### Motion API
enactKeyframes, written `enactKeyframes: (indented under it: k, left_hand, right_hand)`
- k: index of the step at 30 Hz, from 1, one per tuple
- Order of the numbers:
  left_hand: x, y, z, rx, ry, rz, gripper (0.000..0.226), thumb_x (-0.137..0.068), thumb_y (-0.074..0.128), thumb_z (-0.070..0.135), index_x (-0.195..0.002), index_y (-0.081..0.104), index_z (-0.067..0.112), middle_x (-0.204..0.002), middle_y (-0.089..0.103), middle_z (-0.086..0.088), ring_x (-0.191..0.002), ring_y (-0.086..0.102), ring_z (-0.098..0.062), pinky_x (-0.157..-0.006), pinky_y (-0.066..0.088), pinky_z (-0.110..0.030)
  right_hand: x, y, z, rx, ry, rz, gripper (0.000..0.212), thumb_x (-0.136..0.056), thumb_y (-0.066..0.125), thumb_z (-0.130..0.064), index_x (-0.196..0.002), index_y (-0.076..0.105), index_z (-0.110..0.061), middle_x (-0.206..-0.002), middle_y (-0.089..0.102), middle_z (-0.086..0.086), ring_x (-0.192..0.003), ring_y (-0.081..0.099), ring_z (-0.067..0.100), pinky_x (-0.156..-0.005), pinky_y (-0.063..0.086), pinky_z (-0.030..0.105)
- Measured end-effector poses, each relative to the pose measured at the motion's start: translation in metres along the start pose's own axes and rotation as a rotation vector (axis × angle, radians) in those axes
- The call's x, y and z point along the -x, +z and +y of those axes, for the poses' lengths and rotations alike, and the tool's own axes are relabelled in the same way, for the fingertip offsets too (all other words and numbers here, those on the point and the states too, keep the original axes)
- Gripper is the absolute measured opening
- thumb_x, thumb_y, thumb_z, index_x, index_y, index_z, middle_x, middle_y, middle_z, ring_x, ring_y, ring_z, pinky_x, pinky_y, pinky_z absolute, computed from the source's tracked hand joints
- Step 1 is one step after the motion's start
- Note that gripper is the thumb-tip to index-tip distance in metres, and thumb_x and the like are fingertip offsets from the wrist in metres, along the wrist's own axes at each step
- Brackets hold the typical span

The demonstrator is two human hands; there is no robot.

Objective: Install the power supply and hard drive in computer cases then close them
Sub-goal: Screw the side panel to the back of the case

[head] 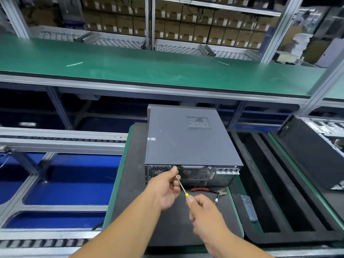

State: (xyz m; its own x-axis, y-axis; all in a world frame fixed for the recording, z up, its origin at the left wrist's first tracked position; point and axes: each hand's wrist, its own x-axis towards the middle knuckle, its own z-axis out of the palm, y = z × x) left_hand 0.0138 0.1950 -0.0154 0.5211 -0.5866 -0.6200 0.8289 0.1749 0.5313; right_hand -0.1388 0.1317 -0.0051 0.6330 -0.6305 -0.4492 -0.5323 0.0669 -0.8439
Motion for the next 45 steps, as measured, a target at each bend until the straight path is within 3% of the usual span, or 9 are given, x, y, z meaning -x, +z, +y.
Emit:
enactKeyframes:
  k: [7, 23, 36, 39, 42, 45]
  left_hand:
    - [-0.009, 0.003, -0.001, 0.011, 0.020, 0.035, 0.017, -0.099, 0.066, 0.023, -0.092, 0.070, 0.008, -0.070, 0.066, -0.004, -0.050, 0.046, -0.008, -0.044, 0.043, -0.019]
    - [-0.015, 0.001, 0.007, -0.082, 0.062, 0.073, 0.026, -0.107, 0.052, 0.017, -0.109, 0.072, 0.002, -0.077, 0.070, -0.006, -0.053, 0.044, -0.011, -0.049, 0.038, -0.022]
    - [-0.022, -0.003, 0.013, -0.269, 0.075, 0.115, 0.025, -0.105, 0.053, 0.016, -0.106, 0.073, 0.001, -0.074, 0.071, -0.004, -0.051, 0.046, -0.008, -0.042, 0.033, -0.022]
    - [-0.017, -0.008, 0.007, -0.327, 0.100, 0.113, 0.023, -0.101, 0.055, 0.014, -0.103, 0.075, 0.005, -0.075, 0.070, -0.003, -0.053, 0.046, -0.010, -0.044, 0.026, -0.023]
    - [-0.009, -0.013, 0.001, -0.383, 0.082, 0.090, 0.023, -0.101, 0.055, 0.015, -0.102, 0.076, 0.005, -0.080, 0.072, -0.006, -0.058, 0.051, -0.014, -0.051, 0.026, -0.027]
    - [-0.004, -0.014, 0.002, -0.387, 0.061, 0.067, 0.022, -0.102, 0.056, 0.017, -0.102, 0.075, 0.004, -0.080, 0.073, -0.007, -0.052, 0.054, -0.014, -0.045, 0.034, -0.024]
  right_hand:
    - [-0.006, 0.006, -0.005, -0.134, 0.088, -0.042, 0.036, -0.105, 0.052, -0.044, -0.099, 0.068, -0.012, -0.060, 0.055, -0.001, -0.045, 0.037, 0.012, -0.043, 0.031, 0.025]
    - [-0.019, 0.028, -0.016, -0.238, 0.254, -0.067, 0.046, -0.106, 0.044, -0.049, -0.102, 0.069, -0.010, -0.058, 0.061, 0.002, -0.042, 0.040, 0.012, -0.042, 0.028, 0.022]
    - [-0.023, 0.038, -0.019, -0.410, 0.381, -0.060, 0.051, -0.107, 0.043, -0.049, -0.100, 0.073, -0.008, -0.058, 0.060, 0.002, -0.042, 0.039, 0.012, -0.042, 0.027, 0.021]
    - [-0.022, 0.039, -0.023, -0.532, 0.434, -0.099, 0.046, -0.102, 0.057, -0.051, -0.098, 0.075, -0.009, -0.059, 0.057, 0.004, -0.043, 0.038, 0.012, -0.043, 0.025, 0.019]
    - [-0.020, 0.039, -0.024, -0.604, 0.447, -0.140, 0.031, -0.091, 0.078, -0.038, -0.101, 0.068, -0.010, -0.061, 0.053, 0.003, -0.046, 0.037, 0.011, -0.041, 0.026, 0.019]
    - [-0.017, 0.040, -0.024, -0.652, 0.431, -0.182, 0.034, -0.098, 0.068, -0.039, -0.096, 0.068, -0.005, -0.069, 0.066, 0.006, -0.048, 0.044, 0.012, -0.042, 0.033, 0.021]
